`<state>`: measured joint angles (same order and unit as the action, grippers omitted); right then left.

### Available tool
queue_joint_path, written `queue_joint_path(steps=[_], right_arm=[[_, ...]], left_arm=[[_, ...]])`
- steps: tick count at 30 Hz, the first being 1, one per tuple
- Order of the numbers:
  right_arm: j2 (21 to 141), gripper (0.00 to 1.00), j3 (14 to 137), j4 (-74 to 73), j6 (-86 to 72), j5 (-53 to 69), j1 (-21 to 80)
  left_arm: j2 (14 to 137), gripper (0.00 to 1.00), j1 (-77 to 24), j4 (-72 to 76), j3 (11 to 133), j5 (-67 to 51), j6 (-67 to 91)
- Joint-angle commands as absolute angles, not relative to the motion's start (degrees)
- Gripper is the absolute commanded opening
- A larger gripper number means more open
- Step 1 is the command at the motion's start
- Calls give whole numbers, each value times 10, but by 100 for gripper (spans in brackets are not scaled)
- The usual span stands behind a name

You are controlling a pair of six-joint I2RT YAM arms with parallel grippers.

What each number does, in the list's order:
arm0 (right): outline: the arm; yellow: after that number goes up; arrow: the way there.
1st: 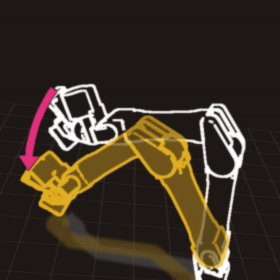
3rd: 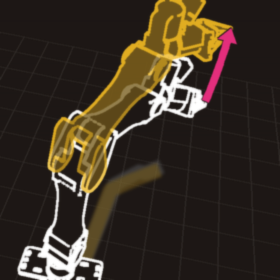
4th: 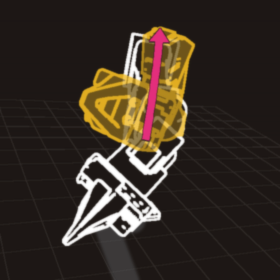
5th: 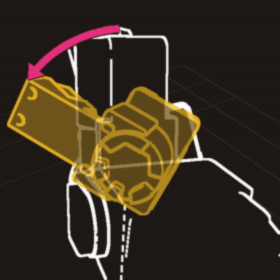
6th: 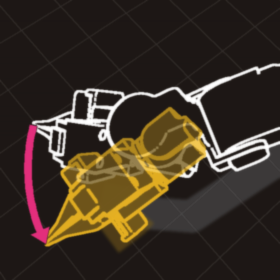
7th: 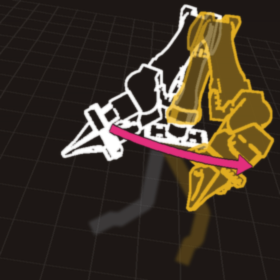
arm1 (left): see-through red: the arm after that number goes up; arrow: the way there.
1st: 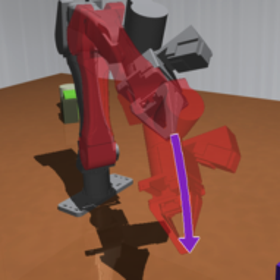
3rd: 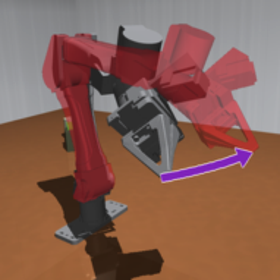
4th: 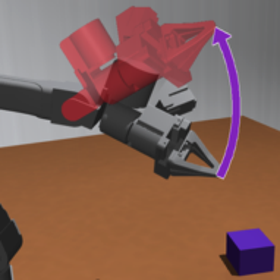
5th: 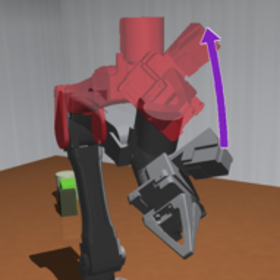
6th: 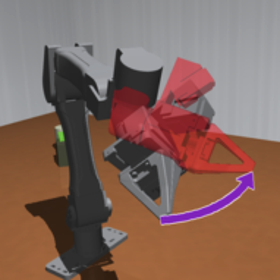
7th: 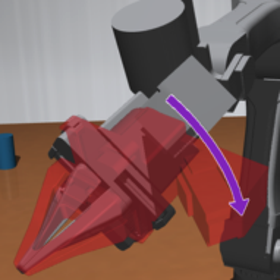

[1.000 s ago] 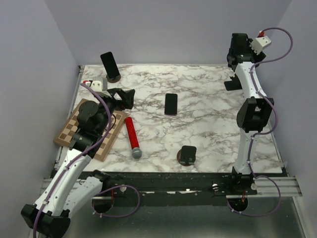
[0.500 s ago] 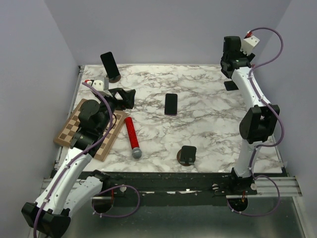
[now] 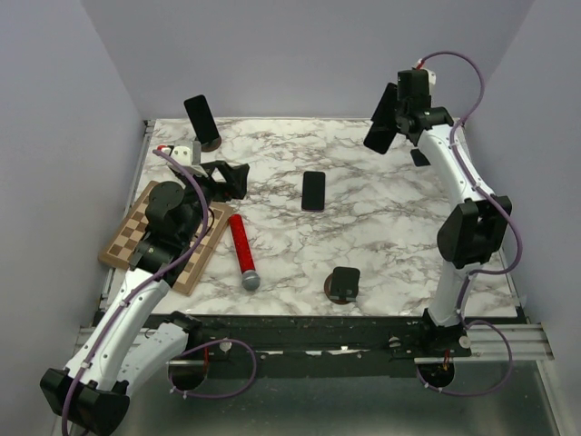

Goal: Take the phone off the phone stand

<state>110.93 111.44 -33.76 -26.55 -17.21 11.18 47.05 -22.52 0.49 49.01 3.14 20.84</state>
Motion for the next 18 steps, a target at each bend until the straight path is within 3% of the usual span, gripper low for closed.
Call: queue_joint_path(steps=[1, 7, 18], right_arm=[[1147, 1, 1134, -382, -240, -29, 128], [1210, 1, 1167, -442, -208, 32, 147], [1258, 1, 1110, -458, -199, 80, 164]], left_arm=[[472, 93, -225, 4, 506, 25, 206], [470, 93, -225, 4, 504, 33, 201], [470, 93, -222, 4, 507, 19, 209]])
